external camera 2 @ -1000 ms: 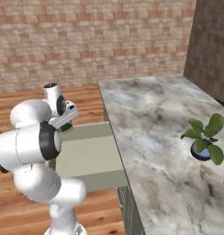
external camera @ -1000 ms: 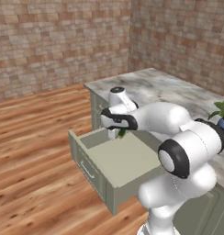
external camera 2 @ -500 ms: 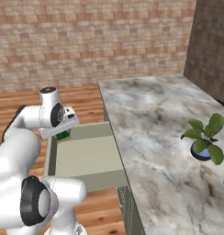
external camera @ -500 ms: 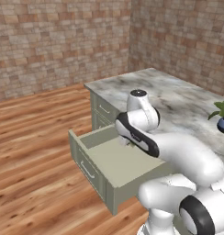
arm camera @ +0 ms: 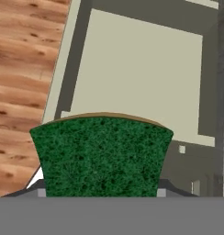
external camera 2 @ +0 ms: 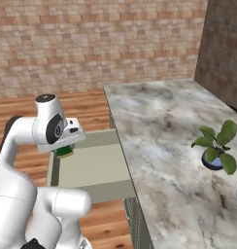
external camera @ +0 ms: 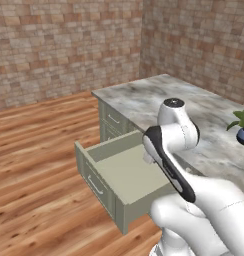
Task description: Restock the sink supplies by placing the sponge and soap dispenser on the counter and next to the sink. Make sure the soap dispenser is upright.
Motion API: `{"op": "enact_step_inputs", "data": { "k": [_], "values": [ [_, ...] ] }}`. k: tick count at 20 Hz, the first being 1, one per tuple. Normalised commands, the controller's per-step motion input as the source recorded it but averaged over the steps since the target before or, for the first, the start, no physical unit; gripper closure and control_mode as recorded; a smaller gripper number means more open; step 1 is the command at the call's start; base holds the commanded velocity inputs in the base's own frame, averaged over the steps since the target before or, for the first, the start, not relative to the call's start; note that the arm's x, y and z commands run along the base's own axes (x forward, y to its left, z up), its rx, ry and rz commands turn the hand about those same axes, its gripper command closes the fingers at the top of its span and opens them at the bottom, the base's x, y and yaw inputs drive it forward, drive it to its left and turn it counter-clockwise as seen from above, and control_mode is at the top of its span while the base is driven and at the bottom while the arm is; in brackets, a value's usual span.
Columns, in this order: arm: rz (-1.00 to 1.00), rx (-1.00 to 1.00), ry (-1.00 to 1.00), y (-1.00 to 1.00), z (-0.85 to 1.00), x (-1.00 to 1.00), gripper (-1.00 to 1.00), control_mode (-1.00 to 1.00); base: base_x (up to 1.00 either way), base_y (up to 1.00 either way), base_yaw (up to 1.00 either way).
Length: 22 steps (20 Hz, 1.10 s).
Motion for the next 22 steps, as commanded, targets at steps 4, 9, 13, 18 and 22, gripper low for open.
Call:
{"op": "enact_step_inputs", "data": {
  "k": [4,9,13,18,22],
  "values": [
    [-0.01,-0.01,0.00,0.02,0.00,-0.13,1.00,-1.00,0.00,0.00,0.00],
    [0.00,0.02,0.00,-0.02,0.00,0.00,1.00,-1.00,0.00,0.00,0.00],
    [0.00,0.00,0.00,0.00,0.00,-0.02,1.00,-1.00,0.00,0.00,0.00],
    [-0.09,0.00,-0.01,0.00,0.00,-0.17,1.00,1.00,-0.06,0.00,-0.07],
    [0.00,0.00,0.00,0.00,0.00,0.00,1.00,1.00,-0.44,0.03,-0.64]
  ]
}}
